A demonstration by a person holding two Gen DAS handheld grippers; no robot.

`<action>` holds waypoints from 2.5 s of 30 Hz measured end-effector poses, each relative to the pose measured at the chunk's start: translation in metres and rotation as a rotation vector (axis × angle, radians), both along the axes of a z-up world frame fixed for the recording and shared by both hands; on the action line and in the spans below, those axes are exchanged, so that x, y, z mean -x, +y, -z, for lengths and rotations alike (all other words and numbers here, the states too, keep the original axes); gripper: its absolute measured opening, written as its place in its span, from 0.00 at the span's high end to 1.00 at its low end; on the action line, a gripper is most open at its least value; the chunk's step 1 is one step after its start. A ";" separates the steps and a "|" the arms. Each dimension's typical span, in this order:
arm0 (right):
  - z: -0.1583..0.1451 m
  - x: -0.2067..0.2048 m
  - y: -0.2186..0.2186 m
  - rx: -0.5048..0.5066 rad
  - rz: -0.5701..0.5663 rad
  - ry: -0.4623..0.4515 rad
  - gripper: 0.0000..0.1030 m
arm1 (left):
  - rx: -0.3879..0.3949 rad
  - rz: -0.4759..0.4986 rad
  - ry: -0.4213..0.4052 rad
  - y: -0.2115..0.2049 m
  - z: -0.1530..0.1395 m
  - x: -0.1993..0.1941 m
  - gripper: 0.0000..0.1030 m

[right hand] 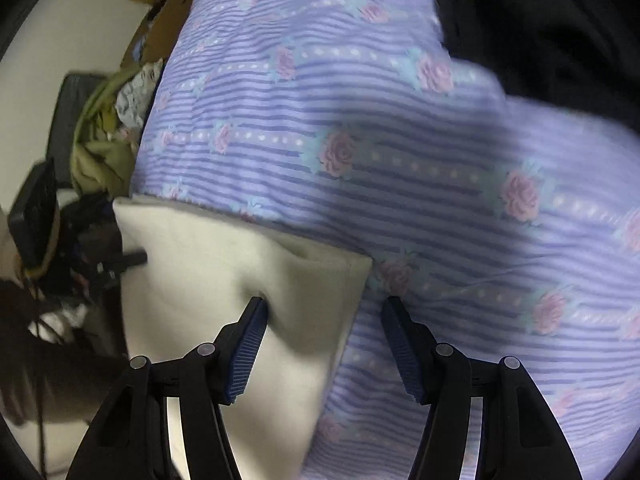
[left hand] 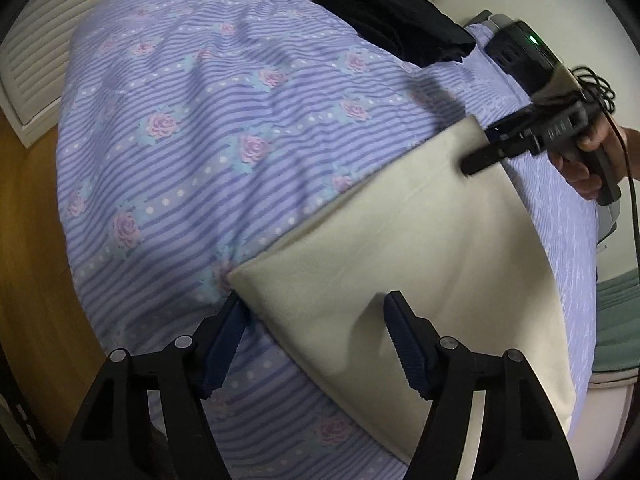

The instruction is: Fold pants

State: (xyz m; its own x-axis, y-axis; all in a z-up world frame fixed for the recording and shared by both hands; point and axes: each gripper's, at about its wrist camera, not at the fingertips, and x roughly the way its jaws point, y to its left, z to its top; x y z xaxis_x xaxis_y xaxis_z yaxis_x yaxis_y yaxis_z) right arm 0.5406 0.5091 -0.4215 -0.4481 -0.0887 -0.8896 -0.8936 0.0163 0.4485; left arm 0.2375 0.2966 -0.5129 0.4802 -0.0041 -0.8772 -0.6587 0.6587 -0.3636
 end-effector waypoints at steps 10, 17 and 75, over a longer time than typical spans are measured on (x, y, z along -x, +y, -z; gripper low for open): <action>0.007 0.030 0.018 0.017 -0.054 0.149 0.77 | -0.056 0.001 0.010 0.004 -0.010 -0.001 0.73; -0.046 0.046 0.005 -0.086 -0.122 0.087 0.80 | -0.154 0.024 -0.026 -0.013 -0.049 0.007 0.83; -0.236 0.270 -0.772 -0.086 1.524 -0.830 0.43 | -0.378 1.528 -0.431 -0.513 -0.140 -0.052 0.45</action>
State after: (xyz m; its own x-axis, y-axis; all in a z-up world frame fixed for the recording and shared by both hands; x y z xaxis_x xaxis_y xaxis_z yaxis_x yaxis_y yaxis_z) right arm 0.2702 -0.2631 -0.1852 0.4629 -0.0006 -0.8864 -0.0742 0.9965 -0.0394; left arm 0.2894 -0.2169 -0.3727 0.4273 -0.5073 -0.7483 0.7550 0.6556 -0.0133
